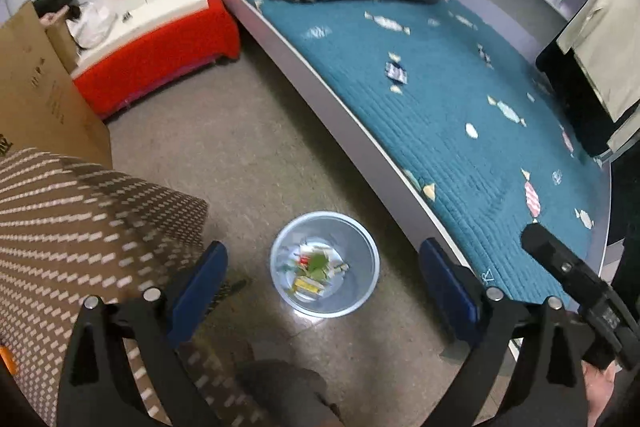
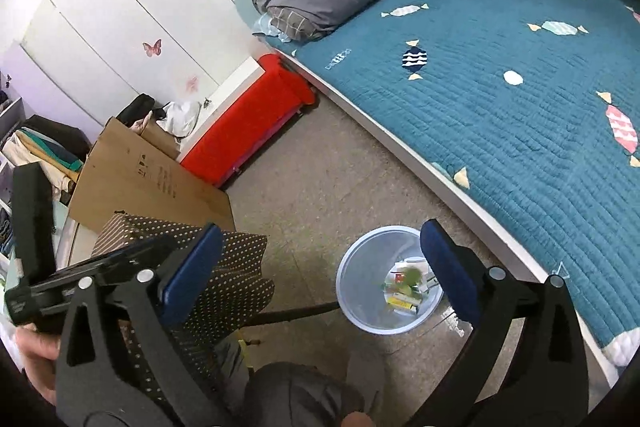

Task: Collect trash
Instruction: 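Move both open tools back over the table, then grasp the white-orange bread bag with the left tool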

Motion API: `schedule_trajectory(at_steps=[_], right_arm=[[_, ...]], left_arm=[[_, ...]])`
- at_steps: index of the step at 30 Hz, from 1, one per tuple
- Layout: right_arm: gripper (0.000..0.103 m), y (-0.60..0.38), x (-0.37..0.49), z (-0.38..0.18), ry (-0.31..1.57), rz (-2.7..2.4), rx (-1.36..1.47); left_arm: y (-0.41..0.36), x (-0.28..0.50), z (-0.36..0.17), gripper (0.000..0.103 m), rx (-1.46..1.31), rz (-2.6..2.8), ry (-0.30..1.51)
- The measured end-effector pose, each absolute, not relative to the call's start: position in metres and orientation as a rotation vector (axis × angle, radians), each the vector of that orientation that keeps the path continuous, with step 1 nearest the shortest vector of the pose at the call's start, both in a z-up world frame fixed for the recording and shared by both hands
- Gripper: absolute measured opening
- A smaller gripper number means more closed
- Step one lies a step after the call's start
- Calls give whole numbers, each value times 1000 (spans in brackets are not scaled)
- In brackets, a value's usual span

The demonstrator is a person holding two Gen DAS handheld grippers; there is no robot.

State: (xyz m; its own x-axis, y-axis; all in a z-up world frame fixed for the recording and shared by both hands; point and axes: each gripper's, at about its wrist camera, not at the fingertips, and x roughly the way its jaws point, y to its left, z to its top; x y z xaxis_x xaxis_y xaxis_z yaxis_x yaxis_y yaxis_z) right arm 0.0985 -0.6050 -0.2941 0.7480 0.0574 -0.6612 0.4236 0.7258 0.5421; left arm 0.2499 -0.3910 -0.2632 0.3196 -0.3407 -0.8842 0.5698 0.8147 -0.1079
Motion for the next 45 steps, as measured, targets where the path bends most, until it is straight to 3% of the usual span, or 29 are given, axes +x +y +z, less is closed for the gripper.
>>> schedule_trajectory(at_steps=[11,26,36,45], right_arm=[[97,-527,89,-225,638,-124,650],[97,-403,91,-169,656,-14,479],[97,-318,133,-148,687,188,302],[97,-253,187,-173,810,339,153]], left_arm=[[-308,170,-177,94,187,-624,828],[-179,111,-126,94,128,-552,633],[-60,113,-125,94,26,-294,590],[30,169,-148,94,-30,-76,635]])
